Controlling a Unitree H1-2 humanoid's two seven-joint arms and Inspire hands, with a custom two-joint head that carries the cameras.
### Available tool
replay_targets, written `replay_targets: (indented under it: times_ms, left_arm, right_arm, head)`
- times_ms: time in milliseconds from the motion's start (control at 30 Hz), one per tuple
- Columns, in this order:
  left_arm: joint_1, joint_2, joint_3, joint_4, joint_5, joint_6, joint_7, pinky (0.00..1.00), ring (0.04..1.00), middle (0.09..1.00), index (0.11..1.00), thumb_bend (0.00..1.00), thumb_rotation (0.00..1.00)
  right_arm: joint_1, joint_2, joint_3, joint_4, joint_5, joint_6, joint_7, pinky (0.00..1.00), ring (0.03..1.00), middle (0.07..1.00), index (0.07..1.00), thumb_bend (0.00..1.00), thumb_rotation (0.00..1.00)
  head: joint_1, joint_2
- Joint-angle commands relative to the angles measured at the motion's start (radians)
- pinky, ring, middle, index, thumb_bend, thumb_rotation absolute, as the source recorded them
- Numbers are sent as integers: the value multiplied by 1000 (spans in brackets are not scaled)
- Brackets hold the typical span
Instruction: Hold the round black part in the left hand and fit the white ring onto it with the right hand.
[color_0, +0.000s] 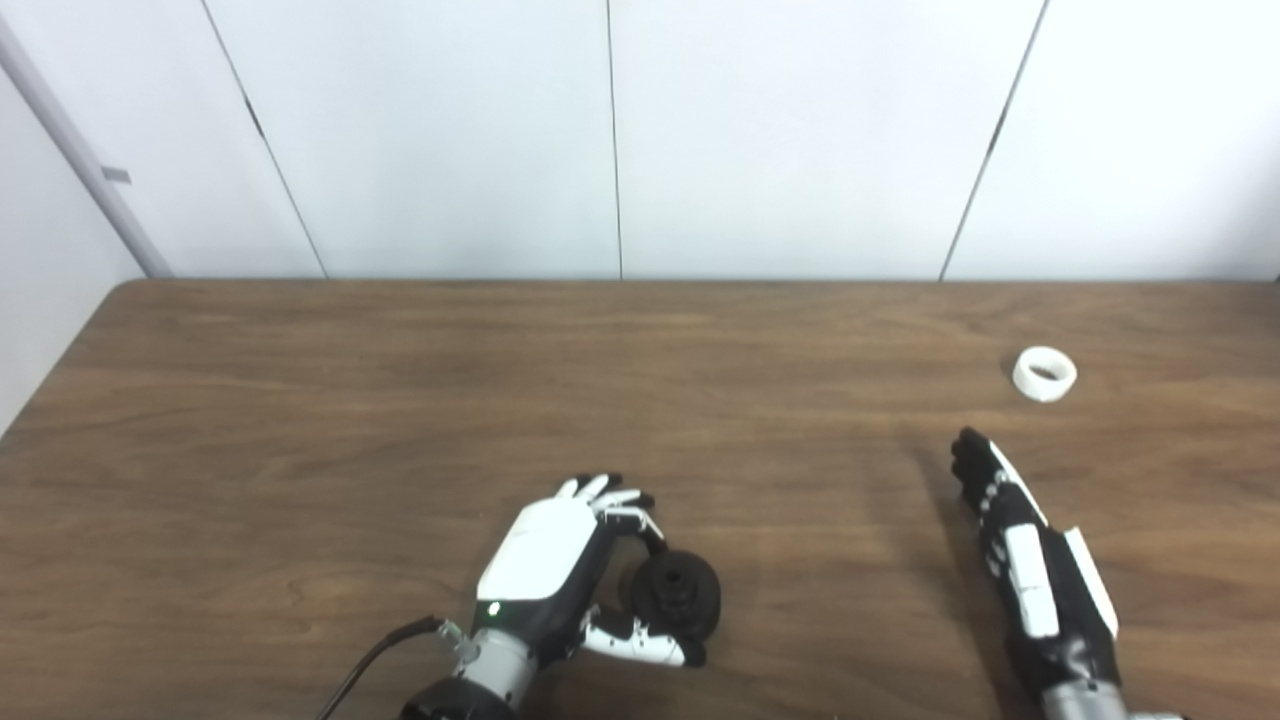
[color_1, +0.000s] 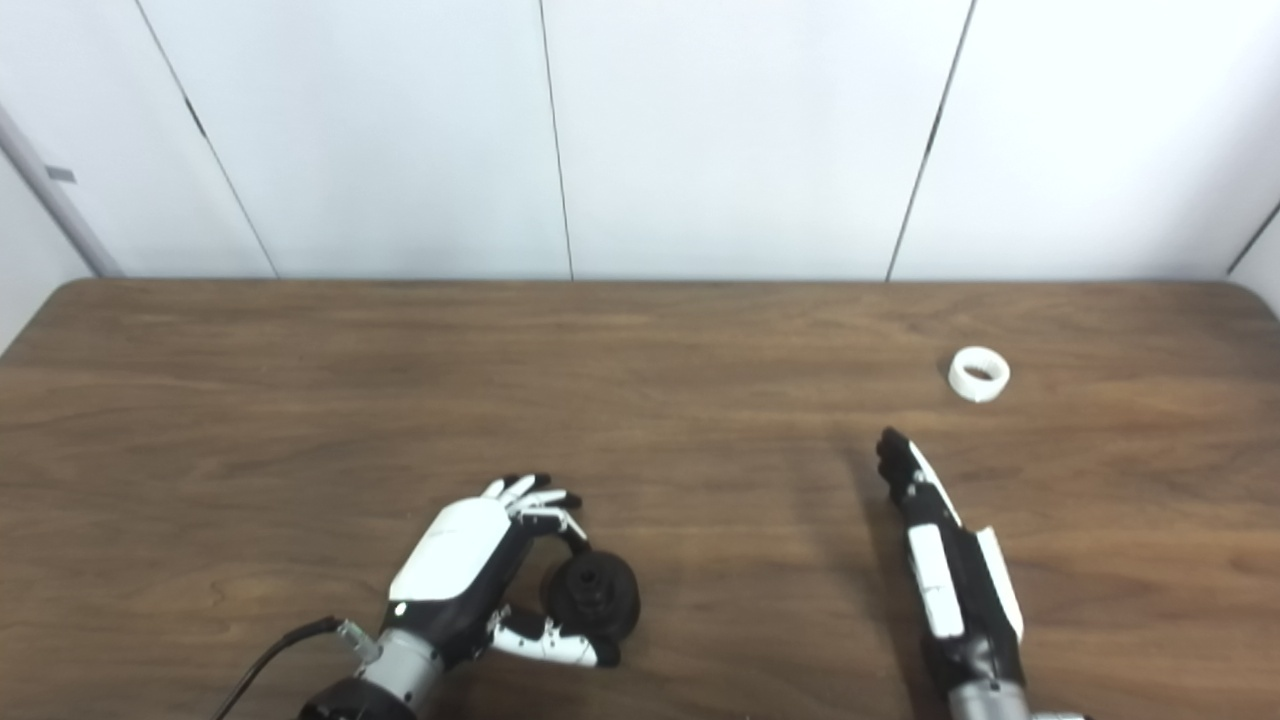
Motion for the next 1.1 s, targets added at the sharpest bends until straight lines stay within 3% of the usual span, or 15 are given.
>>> replay_targets:
  times_ms: [0,400,900,1067]
  left_arm:
    - [-7,-5,-6,8,19,-24,18,1000,959,849,486,520,51]
    - [-1,-4,-16,74,63,-61,71,1000,945,840,486,520,50]
    - [2,13,-5,83,79,-59,66,1000,926,836,486,522,50]
    - [-1,20,0,78,73,-60,53,1000,923,832,486,522,50]
  right_arm:
    - [56,57,18,-25,-2,14,-4,987,949,938,930,593,987]
    - [52,48,36,-49,14,32,-22,992,957,944,932,592,981]
    - [42,53,46,-74,4,60,-52,963,943,934,920,604,982]
    - [7,33,37,-142,-20,129,-63,961,966,947,925,564,888]
  head:
    - [-2,6]
    - [-13,32]
    - [-51,44]
    - [-83,50]
